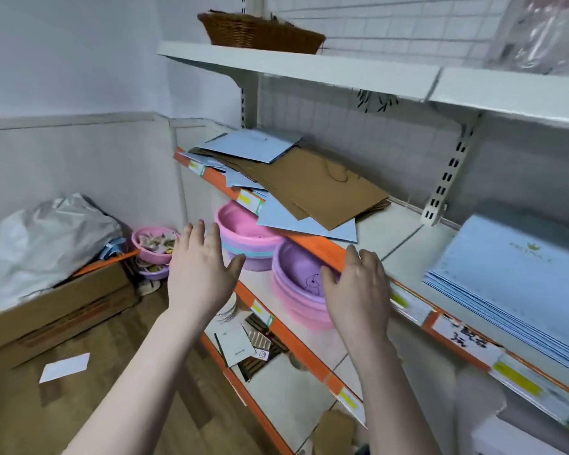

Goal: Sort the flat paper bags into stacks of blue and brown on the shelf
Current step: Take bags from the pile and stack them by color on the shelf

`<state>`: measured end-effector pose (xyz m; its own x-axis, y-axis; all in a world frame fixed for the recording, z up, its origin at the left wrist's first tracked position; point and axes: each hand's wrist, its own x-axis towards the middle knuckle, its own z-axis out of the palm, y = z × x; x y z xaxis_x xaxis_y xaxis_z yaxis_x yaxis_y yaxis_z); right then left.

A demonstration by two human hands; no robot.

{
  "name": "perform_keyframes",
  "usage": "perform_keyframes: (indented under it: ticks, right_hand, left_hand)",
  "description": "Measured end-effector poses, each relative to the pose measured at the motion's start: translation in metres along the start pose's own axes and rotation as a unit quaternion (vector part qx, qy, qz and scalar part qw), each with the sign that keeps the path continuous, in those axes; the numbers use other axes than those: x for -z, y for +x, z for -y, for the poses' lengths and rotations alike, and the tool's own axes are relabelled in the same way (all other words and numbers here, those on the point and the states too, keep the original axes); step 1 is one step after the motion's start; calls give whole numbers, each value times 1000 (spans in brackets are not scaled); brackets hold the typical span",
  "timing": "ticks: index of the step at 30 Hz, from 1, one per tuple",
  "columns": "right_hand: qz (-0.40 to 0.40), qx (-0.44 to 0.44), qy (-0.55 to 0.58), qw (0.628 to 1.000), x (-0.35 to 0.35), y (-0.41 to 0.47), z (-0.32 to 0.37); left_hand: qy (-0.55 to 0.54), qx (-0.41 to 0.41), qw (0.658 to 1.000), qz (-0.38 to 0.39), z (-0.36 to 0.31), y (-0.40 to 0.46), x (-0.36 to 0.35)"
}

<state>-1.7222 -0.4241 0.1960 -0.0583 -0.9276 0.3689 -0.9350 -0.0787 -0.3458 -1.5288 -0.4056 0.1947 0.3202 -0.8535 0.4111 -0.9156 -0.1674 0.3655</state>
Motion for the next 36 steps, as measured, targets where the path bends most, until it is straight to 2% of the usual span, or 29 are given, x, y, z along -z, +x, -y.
perform_keyframes:
  ticks: [14, 23, 28, 36]
  right_hand:
    - [-9, 7, -6, 1000, -73, 151, 93]
    - [19, 4, -11, 1000, -107, 257, 146]
    - [12, -12, -24, 1000, -135, 289, 172]
    - [19, -73, -58, 995, -173, 328, 214]
  left_hand:
    - [-3, 22, 1000, -6, 67, 161, -34]
    - [-26, 18, 999, 4, 85, 288, -64]
    - [-53, 2, 998, 14, 110, 342, -91]
    - [-63, -66, 995, 38, 145, 424, -119]
